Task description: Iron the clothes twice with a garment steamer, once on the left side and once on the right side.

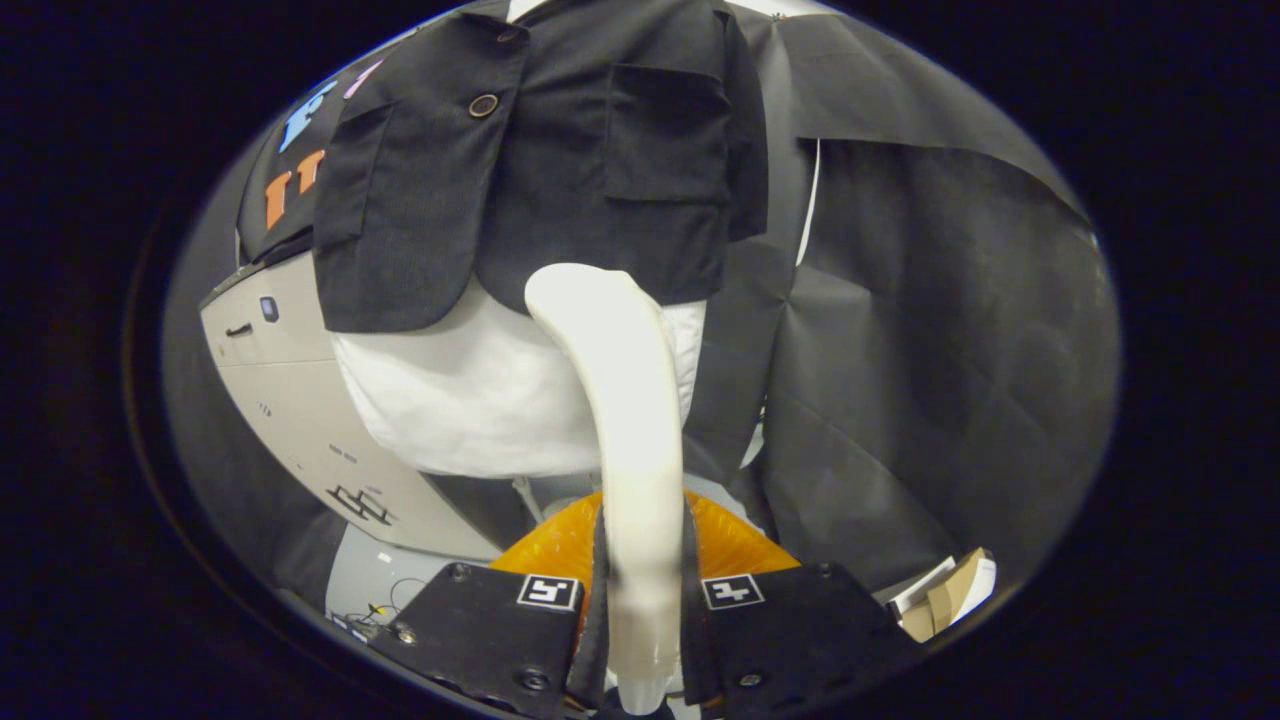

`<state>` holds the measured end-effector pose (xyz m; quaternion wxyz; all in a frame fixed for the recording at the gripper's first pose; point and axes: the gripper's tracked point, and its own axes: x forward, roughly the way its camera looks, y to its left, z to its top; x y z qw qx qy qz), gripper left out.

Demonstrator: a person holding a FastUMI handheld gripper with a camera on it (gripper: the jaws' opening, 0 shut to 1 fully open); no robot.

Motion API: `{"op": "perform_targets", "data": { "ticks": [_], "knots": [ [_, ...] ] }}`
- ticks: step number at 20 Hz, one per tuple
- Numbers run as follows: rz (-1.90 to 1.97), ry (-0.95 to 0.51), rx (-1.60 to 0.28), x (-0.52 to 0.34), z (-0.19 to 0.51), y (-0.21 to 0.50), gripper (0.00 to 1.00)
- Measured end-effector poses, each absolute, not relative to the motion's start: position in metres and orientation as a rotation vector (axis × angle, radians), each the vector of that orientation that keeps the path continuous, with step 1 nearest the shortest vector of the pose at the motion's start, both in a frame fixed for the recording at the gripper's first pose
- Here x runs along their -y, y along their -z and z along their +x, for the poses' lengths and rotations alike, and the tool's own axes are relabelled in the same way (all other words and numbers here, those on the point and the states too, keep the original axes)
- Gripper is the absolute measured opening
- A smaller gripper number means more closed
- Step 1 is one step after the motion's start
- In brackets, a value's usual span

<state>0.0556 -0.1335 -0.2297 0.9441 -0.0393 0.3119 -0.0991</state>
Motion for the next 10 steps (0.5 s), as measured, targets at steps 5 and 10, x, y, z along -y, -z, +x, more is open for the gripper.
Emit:
{"op": "perform_targets", "data": {
  "ticks": [5, 10],
  "knots": [
    [-0.081, 0.205, -0.632, 0.128, 0.048, 0.226, 0.32],
    [-0.083, 0.203, -0.604, 0.115, 0.040, 0.211, 0.32]
  ]
}}
